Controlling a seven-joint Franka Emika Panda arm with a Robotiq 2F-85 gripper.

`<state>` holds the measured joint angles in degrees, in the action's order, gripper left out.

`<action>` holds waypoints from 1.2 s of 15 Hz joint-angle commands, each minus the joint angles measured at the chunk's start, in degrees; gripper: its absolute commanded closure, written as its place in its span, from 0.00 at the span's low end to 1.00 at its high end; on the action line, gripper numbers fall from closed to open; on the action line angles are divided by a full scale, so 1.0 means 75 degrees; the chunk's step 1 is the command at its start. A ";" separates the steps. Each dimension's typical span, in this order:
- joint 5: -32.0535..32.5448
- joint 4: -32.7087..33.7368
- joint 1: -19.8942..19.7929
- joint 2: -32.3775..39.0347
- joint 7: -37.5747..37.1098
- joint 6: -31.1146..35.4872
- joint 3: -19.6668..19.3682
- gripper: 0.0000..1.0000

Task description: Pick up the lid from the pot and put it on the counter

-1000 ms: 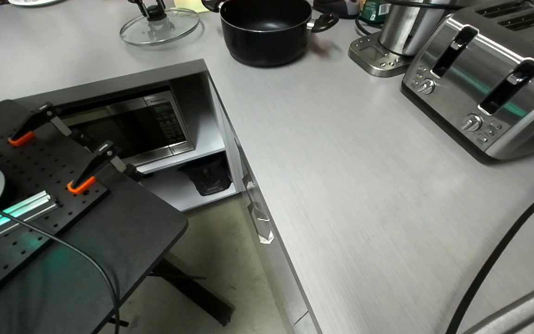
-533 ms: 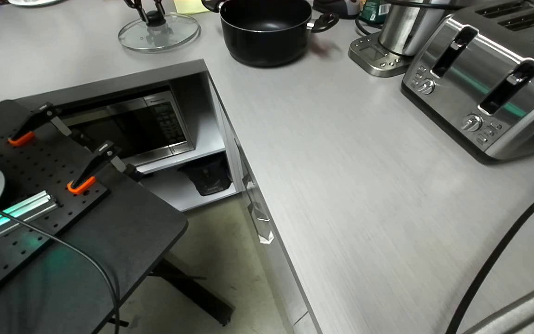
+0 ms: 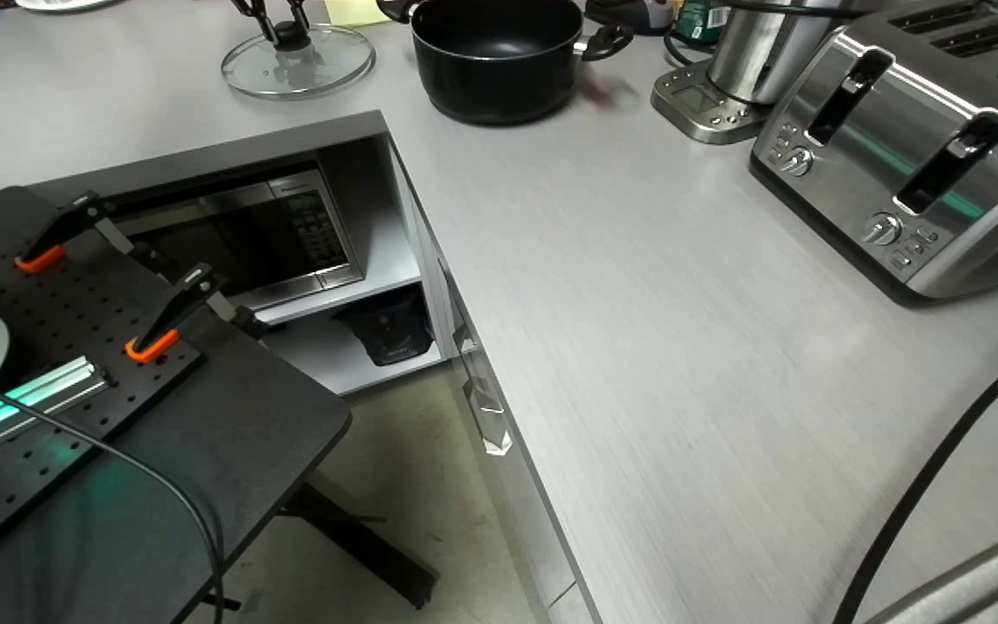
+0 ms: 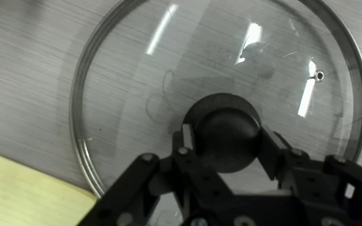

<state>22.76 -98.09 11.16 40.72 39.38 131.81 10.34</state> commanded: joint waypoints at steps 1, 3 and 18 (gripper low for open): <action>-0.0080 0.0164 -0.0016 0.0007 0.0134 -0.0242 0.0028 0.63; -0.0080 0.0165 -0.0020 0.0009 0.0132 -0.0243 0.0025 0.61; -0.0058 0.0184 -0.0025 -0.0022 0.0112 -0.0230 0.0013 0.00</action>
<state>22.76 -97.48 10.98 40.82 39.38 131.60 10.33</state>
